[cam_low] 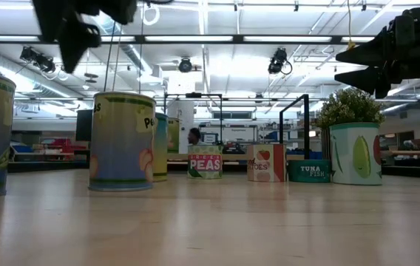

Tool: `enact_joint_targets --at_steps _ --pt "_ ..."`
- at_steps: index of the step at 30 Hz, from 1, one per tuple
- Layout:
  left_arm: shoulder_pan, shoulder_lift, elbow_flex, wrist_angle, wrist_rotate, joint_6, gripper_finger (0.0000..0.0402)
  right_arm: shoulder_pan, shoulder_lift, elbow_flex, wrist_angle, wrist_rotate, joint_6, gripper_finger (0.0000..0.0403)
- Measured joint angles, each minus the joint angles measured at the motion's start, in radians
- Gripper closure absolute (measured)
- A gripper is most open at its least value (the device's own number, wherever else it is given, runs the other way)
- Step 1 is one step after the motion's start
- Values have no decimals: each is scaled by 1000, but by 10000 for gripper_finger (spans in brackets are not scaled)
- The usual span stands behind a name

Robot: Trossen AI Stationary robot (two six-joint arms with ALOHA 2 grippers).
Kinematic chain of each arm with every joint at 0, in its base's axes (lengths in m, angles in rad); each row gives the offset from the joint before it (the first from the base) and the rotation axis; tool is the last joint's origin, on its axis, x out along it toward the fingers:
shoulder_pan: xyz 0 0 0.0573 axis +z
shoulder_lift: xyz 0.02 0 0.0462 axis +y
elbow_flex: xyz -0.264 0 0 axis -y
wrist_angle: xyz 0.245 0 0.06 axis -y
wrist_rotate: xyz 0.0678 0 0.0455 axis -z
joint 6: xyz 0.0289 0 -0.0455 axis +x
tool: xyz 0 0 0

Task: Pick and place cans onto a shelf
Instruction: Put the canned peas on the shelf

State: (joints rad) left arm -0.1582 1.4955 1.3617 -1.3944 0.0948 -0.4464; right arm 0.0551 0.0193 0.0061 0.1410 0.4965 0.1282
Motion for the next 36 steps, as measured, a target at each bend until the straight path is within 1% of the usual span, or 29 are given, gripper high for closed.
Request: enact_joint_targets --at_steps 3,5,7,9,11,14,16,20,22,25,29,33,36 --pt "-89 5 -10 27 -52 -90 14 0 0 0 0 0 0 53" --pt "-143 10 -29 49 -66 -127 14 0 0 0 0 0 0 53" --pt "-190 10 -35 70 -54 -174 14 0 0 0 0 0 0 53" --pt "-225 10 -40 124 -15 -229 14 0 0 0 0 0 0 53" --pt "-264 11 -41 163 -5 -284 14 0 0 0 0 0 0 53" --pt "-336 10 -48 156 -18 -338 14 0 0 0 0 0 0 53" --pt "-384 10 -76 151 -24 -383 14 0 0 0 0 0 0 53" --pt "-487 10 -130 135 11 -518 14 0 0 0 0 0 0 53" --pt "-534 10 -163 158 10 -555 14 0 0 0 0 0 0 53" --pt "-585 10 -222 240 -23 -567 14 0 0 0 0 0 0 53" --pt "-629 10 -301 342 -76 -511 14 0 0 0 0 0 0 53" --pt "-631 10 -364 386 -101 -505 14 0 0 0 0 0 0 53" --pt "-630 10 -400 444 -144 -500 14 0 0 0 0 0 0 53"
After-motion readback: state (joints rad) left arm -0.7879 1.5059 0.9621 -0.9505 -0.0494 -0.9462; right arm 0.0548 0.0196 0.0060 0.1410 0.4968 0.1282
